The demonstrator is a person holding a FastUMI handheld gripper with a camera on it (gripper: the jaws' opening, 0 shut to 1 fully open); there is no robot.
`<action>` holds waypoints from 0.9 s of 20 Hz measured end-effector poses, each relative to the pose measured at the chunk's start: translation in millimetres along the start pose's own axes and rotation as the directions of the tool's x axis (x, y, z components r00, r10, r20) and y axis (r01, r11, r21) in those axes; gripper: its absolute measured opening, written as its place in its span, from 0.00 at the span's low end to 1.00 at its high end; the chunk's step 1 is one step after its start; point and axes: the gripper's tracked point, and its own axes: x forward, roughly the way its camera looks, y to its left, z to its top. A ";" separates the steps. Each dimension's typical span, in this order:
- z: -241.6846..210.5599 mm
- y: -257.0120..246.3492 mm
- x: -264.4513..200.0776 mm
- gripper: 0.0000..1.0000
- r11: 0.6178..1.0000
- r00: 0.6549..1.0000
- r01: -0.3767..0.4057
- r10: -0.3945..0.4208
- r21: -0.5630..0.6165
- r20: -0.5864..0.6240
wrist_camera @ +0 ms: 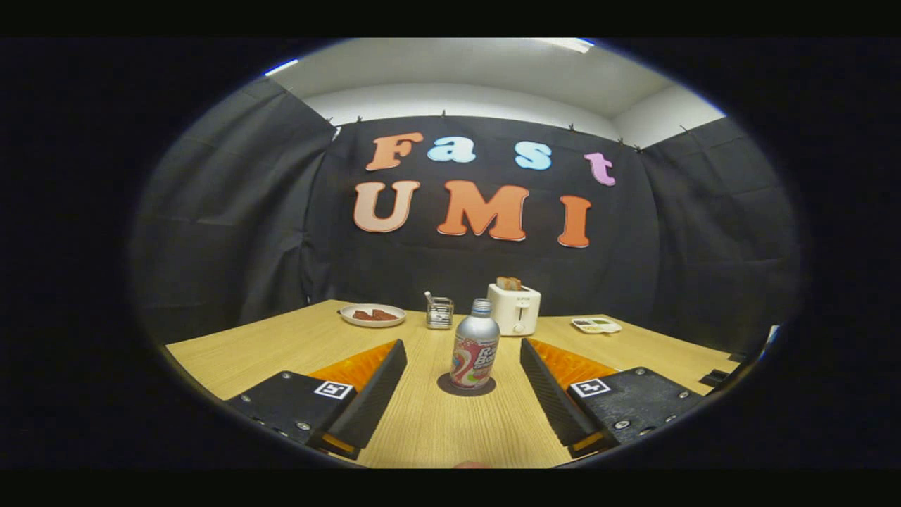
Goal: Take the bottle from table, then pour the juice into the cup, finally place the bottle on the coaster
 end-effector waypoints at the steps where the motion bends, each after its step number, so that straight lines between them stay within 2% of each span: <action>1: 8.3 0.9 -9.0 0.96 1.000 1.000 -0.001 0.001 -0.006 0.014; 6: 40.8 7.4 -54.3 0.96 0.997 0.999 0.021 -0.018 -0.068 0.040; 10: 67.7 13.8 -80.0 0.97 1.000 0.999 -0.004 0.005 -0.014 0.054; 12: 77.3 5.4 -91.6 0.98 1.000 0.998 0.016 -0.016 0.002 0.069; 18: 101.3 3.6 -102.5 0.97 0.998 0.990 -0.011 0.003 0.059 0.143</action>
